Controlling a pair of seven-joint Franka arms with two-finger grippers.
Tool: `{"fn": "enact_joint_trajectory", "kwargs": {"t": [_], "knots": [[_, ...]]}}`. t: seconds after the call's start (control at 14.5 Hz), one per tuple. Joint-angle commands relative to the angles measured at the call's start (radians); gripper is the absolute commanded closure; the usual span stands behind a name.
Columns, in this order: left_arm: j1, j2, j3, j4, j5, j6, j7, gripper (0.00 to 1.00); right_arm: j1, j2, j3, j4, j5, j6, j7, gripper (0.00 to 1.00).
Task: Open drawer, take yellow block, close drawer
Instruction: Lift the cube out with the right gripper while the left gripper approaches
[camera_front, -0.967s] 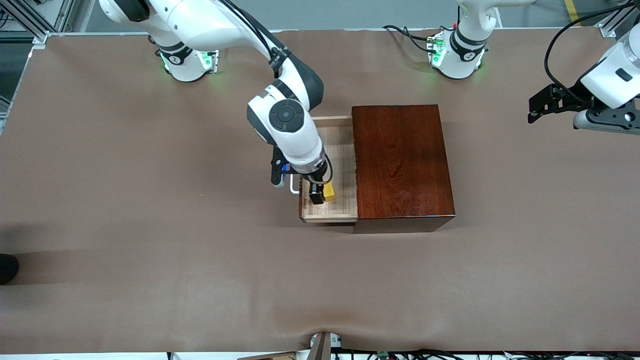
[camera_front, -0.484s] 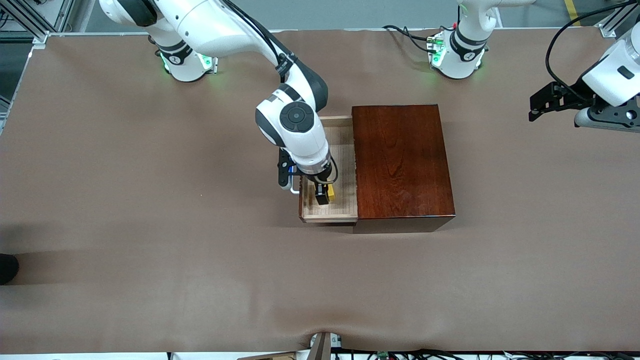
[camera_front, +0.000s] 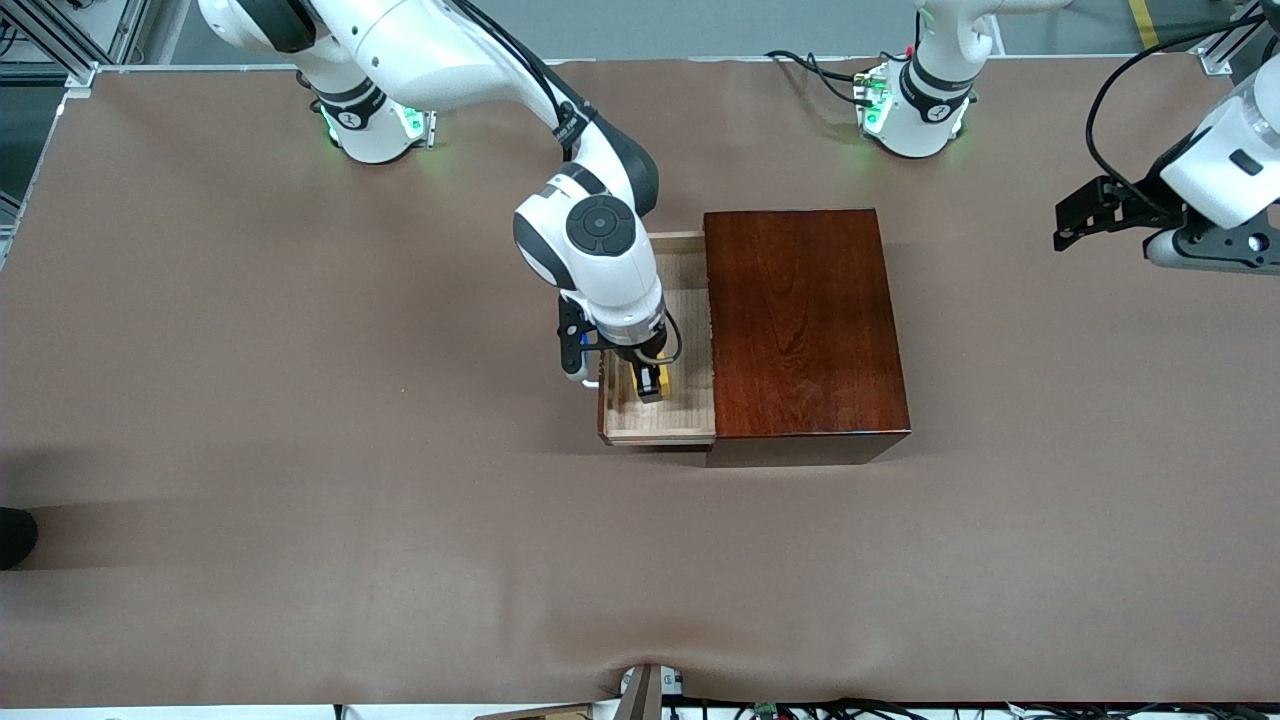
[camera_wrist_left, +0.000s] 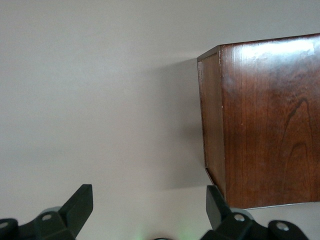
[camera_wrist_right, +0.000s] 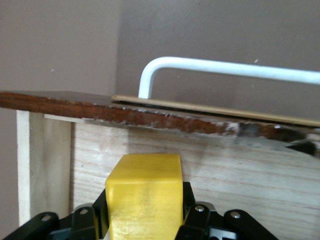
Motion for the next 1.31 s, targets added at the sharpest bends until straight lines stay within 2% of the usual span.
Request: {"fn": "enact_joint_trajectory", "kwargs": {"t": [0.0,0.21,0.41,0.62,0.9,1.11,1.24], "knots": [[-0.014,0.006,0.001,0.004,-0.018,0.011,-0.044,0.00,0.001,-0.082,0.003,0.019,0.019,-0.115,-0.006,0.97],[-0.019,0.035,-0.009,0.029,-0.020,0.011,-0.113,0.00,-0.010,-0.180,-0.003,0.019,0.055,-0.219,-0.094,0.97],[-0.025,0.138,-0.098,0.121,-0.018,0.011,-0.313,0.00,-0.088,-0.272,-0.008,0.005,0.055,-0.382,-0.370,0.98],[-0.074,0.272,-0.186,0.207,-0.017,0.011,-0.627,0.00,-0.250,-0.396,-0.008,-0.090,0.055,-0.497,-0.803,1.00],[-0.244,0.444,-0.197,0.336,-0.015,0.065,-0.953,0.00,-0.522,-0.521,-0.011,-0.225,0.055,-0.525,-1.377,1.00],[-0.370,0.512,-0.197,0.340,-0.015,0.258,-1.209,0.00,-0.726,-0.515,-0.014,-0.234,0.050,-0.521,-1.756,1.00],[-0.445,0.552,-0.192,0.339,-0.014,0.379,-1.361,0.00,-0.829,-0.487,-0.014,-0.222,0.038,-0.498,-1.941,1.00]]}}
